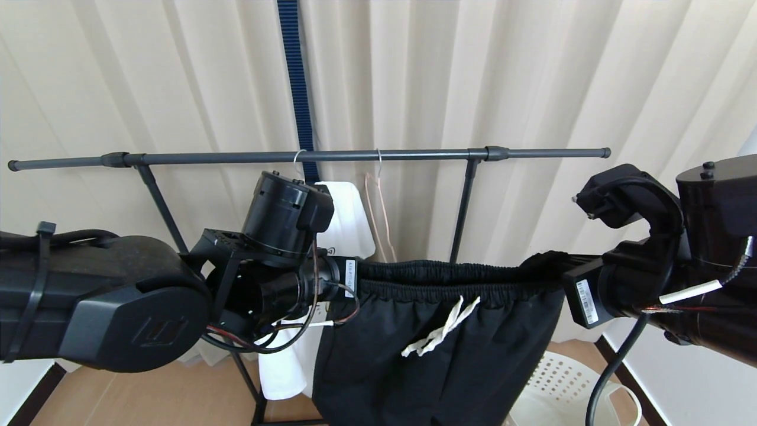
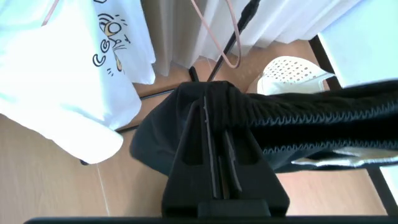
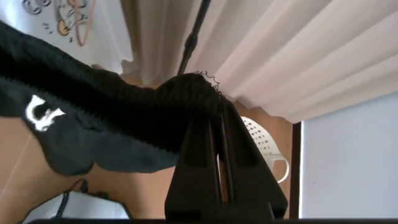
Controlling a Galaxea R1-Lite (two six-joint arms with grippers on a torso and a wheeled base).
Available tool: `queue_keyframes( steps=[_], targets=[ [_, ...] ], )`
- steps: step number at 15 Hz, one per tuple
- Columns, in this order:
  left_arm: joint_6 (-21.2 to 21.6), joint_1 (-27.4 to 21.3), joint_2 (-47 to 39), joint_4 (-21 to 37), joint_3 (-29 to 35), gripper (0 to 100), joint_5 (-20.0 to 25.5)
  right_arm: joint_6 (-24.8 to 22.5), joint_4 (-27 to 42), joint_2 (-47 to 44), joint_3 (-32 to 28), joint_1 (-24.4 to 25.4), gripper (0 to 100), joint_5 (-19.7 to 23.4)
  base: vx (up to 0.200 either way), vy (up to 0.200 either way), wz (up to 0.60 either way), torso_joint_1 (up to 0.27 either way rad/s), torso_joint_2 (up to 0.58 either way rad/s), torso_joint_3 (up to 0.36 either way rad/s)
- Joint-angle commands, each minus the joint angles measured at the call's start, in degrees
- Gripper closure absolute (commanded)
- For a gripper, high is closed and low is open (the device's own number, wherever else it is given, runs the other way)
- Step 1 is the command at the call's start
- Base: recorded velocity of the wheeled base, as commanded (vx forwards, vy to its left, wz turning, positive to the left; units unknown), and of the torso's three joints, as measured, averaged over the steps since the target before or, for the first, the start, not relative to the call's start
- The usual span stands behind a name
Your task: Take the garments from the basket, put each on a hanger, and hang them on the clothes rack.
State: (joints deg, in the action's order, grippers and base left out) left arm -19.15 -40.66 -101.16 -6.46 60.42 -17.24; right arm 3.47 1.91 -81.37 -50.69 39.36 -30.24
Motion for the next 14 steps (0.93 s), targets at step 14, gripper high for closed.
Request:
queue_keyframes(
  steps=[14],
  targets=[
    [3.33, 8.84, 9.22, -0.22, -8.47, 100, 0.27, 0.13, -0.24, -2.91, -3.36, -17.39, 100, 2.74, 0.000, 0.000, 0.00, 0.000, 0.00, 0.000]
  ],
)
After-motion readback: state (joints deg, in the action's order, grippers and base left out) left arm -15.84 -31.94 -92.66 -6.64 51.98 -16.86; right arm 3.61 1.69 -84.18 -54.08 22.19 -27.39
